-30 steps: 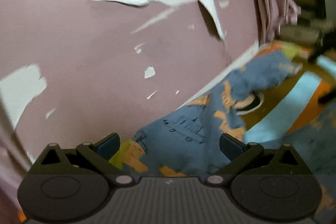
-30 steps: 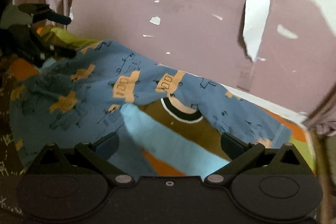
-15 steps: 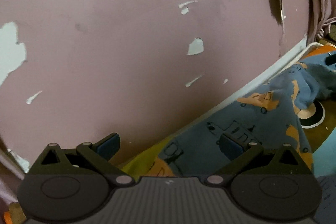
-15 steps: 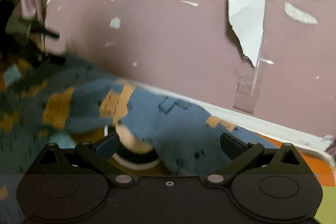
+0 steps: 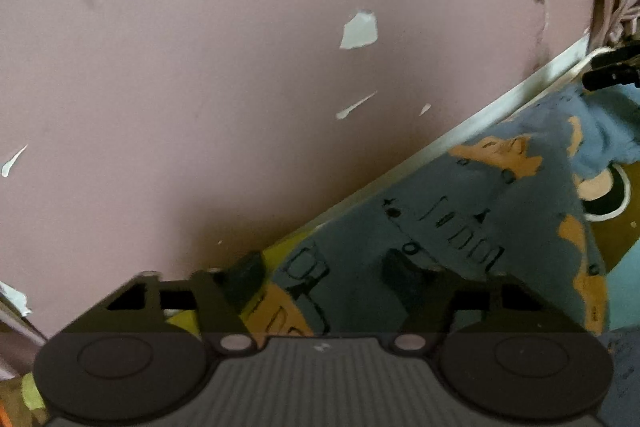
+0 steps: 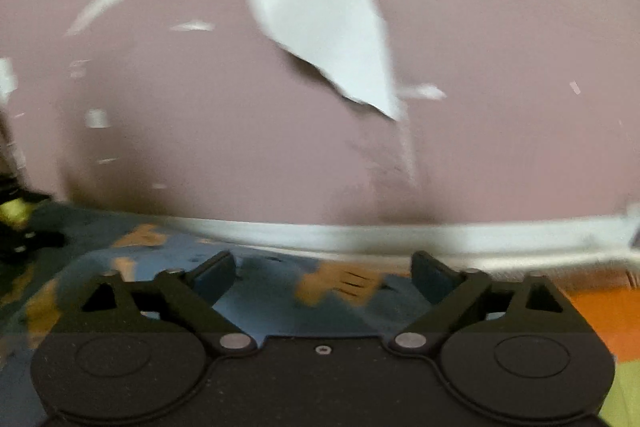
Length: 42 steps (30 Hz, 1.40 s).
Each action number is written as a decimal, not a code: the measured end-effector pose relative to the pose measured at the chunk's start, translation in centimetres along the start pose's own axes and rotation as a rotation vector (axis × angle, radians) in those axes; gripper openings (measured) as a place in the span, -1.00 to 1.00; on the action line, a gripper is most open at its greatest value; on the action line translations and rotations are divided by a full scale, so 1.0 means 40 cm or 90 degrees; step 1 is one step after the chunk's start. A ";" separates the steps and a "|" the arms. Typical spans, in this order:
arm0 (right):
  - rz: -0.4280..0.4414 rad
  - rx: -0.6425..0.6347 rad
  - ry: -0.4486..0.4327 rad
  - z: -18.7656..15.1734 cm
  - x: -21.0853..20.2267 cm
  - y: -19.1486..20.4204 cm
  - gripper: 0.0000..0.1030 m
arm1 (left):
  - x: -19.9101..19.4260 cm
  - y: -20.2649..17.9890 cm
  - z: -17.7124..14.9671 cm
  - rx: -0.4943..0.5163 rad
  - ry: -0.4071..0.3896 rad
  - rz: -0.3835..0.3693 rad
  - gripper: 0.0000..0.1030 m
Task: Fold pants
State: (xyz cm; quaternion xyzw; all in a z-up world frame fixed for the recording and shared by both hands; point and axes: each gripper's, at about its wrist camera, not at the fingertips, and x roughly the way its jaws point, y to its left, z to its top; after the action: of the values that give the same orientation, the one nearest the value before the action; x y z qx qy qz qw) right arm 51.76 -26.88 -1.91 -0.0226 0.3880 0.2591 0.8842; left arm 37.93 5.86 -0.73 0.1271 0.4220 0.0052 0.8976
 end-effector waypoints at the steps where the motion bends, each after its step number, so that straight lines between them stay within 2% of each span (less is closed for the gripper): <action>1: -0.011 -0.005 0.018 -0.006 0.012 -0.009 0.63 | 0.000 0.003 0.001 0.001 0.007 0.006 0.07; 4: -0.030 -0.033 0.033 -0.026 0.029 -0.015 0.44 | -0.001 0.003 0.005 0.005 0.014 0.001 -0.28; 5: -0.035 -0.039 0.035 -0.029 0.029 -0.011 0.34 | -0.005 0.001 0.005 0.010 0.011 0.001 -0.56; 6: -0.041 -0.051 0.036 -0.031 0.028 -0.005 0.18 | -0.006 -0.004 0.005 0.017 0.007 0.008 -0.69; 7: -0.045 -0.061 0.036 -0.032 0.027 0.000 0.08 | -0.007 -0.011 0.004 0.022 0.004 0.015 -0.74; 8: -0.049 -0.069 0.034 -0.033 0.027 0.006 -0.13 | -0.012 -0.017 0.002 0.027 -0.002 0.022 -0.87; 9: -0.051 -0.072 0.032 -0.034 0.027 0.011 -0.27 | -0.015 -0.022 0.001 0.029 -0.006 0.026 -0.90; 11: -0.056 -0.074 0.025 -0.043 0.025 0.017 -0.42 | -0.023 -0.033 -0.003 0.034 -0.014 0.040 -0.93; 14: -0.070 -0.078 0.013 -0.044 0.020 0.025 -0.82 | -0.044 -0.038 -0.009 0.028 -0.033 0.054 -0.95; 17: -0.090 -0.102 -0.008 -0.052 -0.005 0.049 -0.92 | -0.073 -0.037 -0.016 0.015 -0.062 0.070 -0.95; 25: -0.124 -0.132 -0.089 -0.020 -0.038 0.079 -1.00 | -0.120 -0.039 -0.030 -0.002 -0.122 0.126 -0.95; 27: -0.124 -0.137 -0.076 -0.015 -0.022 0.076 -1.00 | -0.099 -0.038 -0.025 -0.008 -0.120 0.136 -0.95; 29: -0.116 -0.117 -0.047 -0.018 0.008 0.065 -0.99 | -0.075 -0.037 -0.022 -0.008 -0.096 0.133 -0.95; 31: -0.091 -0.091 -0.029 -0.021 0.027 0.053 -0.83 | -0.062 -0.037 -0.023 -0.001 -0.083 0.133 -0.95; 32: -0.077 -0.084 -0.035 -0.019 0.027 0.050 -0.68 | -0.060 -0.038 -0.023 0.000 -0.081 0.132 -0.95; 34: -0.047 -0.078 -0.046 -0.004 0.024 0.052 -0.55 | -0.065 -0.037 -0.024 -0.002 -0.085 0.124 -0.95; 36: -0.012 -0.074 -0.068 0.016 0.017 0.064 -0.20 | -0.079 -0.038 -0.027 0.007 -0.097 0.121 -0.95; 39: 0.050 -0.072 -0.074 0.045 0.031 0.096 0.08 | -0.100 -0.033 -0.039 0.021 -0.119 0.116 -0.95; 42: 0.077 -0.097 -0.042 0.063 0.074 0.144 0.11 | -0.123 -0.047 -0.058 0.026 -0.146 0.114 -0.95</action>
State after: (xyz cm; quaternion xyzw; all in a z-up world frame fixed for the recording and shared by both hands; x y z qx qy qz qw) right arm 52.37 -20.00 -1.29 -0.0578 0.3383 0.3410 0.8752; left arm 32.82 4.01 1.12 0.1821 0.3039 0.0624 0.9331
